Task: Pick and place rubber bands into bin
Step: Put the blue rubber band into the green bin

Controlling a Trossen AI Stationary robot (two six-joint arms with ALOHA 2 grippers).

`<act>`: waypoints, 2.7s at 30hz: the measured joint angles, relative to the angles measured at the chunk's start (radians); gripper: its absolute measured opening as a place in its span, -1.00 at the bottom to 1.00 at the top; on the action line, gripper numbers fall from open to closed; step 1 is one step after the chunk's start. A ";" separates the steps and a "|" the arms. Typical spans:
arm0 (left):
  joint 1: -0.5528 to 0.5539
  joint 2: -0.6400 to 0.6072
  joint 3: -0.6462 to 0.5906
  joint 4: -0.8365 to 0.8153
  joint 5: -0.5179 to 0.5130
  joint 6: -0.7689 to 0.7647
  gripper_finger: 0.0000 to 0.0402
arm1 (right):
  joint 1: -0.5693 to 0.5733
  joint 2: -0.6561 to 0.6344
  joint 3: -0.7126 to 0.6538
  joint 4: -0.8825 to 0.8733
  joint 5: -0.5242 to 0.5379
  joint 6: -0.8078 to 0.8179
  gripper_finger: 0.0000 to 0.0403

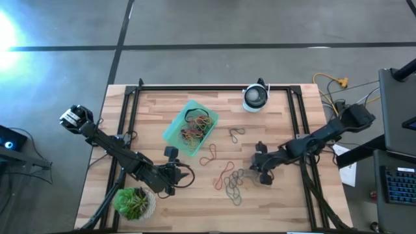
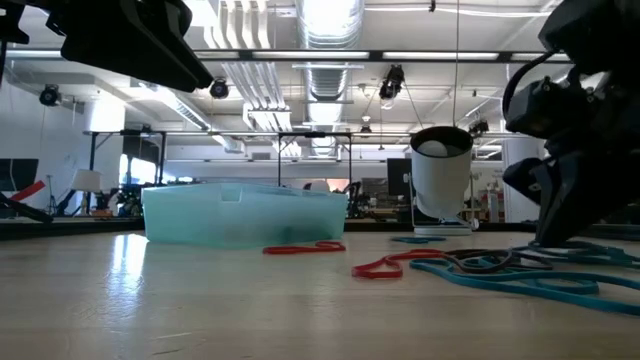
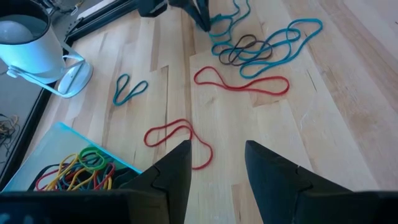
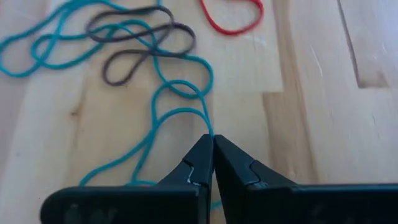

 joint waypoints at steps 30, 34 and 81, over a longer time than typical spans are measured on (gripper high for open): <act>0.000 0.000 -0.004 0.009 0.000 0.002 -0.33 | 0.000 0.043 0.000 0.032 -0.011 0.026 -0.74; 0.000 0.000 -0.004 0.009 0.000 0.002 -0.33 | 0.000 0.043 0.000 0.032 -0.011 0.026 -0.75; 0.000 0.000 -0.006 0.017 0.000 0.005 -0.33 | -0.003 -0.129 0.317 0.029 0.208 -0.670 -0.96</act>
